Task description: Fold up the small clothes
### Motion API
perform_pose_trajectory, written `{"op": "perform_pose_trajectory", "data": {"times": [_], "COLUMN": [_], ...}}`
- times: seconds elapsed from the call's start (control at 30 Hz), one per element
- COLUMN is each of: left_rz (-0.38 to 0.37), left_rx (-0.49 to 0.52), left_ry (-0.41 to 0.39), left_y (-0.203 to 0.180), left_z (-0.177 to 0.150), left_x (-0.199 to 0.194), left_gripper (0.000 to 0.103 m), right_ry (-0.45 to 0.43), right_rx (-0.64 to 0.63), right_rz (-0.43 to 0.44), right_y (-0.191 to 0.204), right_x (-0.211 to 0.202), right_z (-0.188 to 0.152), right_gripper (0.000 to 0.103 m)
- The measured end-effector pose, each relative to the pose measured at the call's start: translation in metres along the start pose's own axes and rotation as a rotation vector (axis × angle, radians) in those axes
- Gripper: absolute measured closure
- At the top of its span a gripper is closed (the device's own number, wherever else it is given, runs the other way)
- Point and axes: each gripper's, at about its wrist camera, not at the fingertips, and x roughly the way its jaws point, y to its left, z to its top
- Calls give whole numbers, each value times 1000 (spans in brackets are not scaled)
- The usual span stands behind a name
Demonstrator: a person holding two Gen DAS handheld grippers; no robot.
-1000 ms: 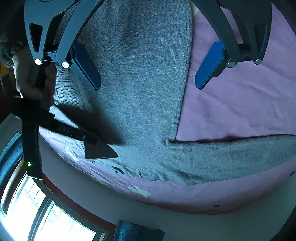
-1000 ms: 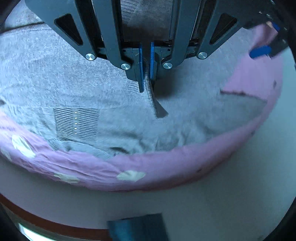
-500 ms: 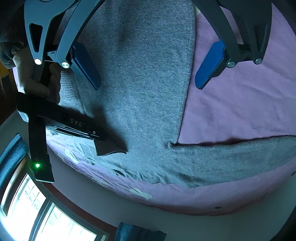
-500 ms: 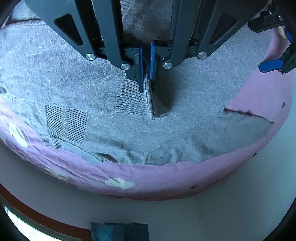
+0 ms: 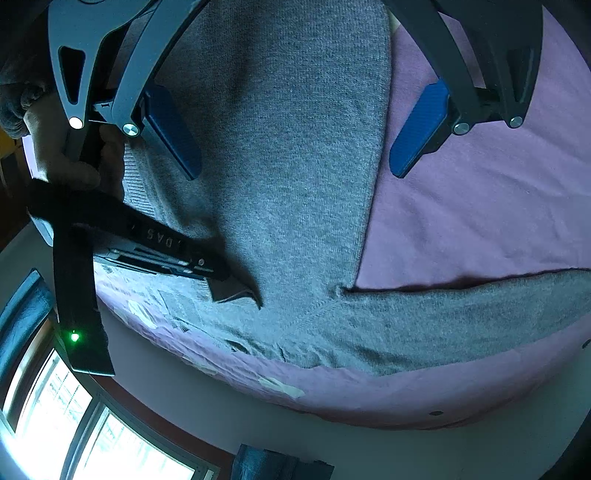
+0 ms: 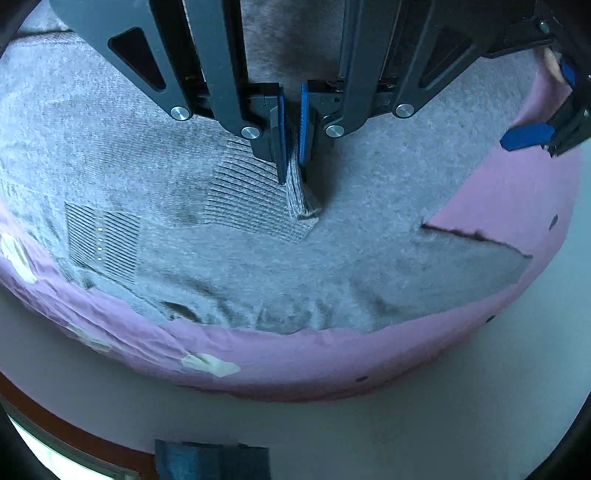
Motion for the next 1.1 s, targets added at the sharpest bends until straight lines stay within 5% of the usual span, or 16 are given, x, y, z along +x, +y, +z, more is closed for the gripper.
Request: {"op": "perform_pose_trajectory", "data": {"times": [0.33,0.53,0.67,0.83,0.93,1.1], "left_rz": [5,2,-6,-10,-9,-3], "left_rx": [7,9,4,2,1,2], "left_ry": [-1,-1,2,4,5,7], "left_y": [0,1,3,4,4,4], "left_z": [-1,-2,-1,0,0,0], "left_x": [2,3,4,5,5,7], "left_gripper": [2,2,2,2,2,2], "right_ry": [23,-38,-135,-269,-254,-207], "right_rx": [-42,49,168,497,732,863], "right_rz": [102,231,228,60,-59,9], "right_y": [10,-11,-71,-213,-293,-346], "right_x": [3,-27,-74,-133,-138,-112], "right_z": [-3,-4,-14,-58,-91,-105], "right_gripper": [97,78,55,50,50,50]}}
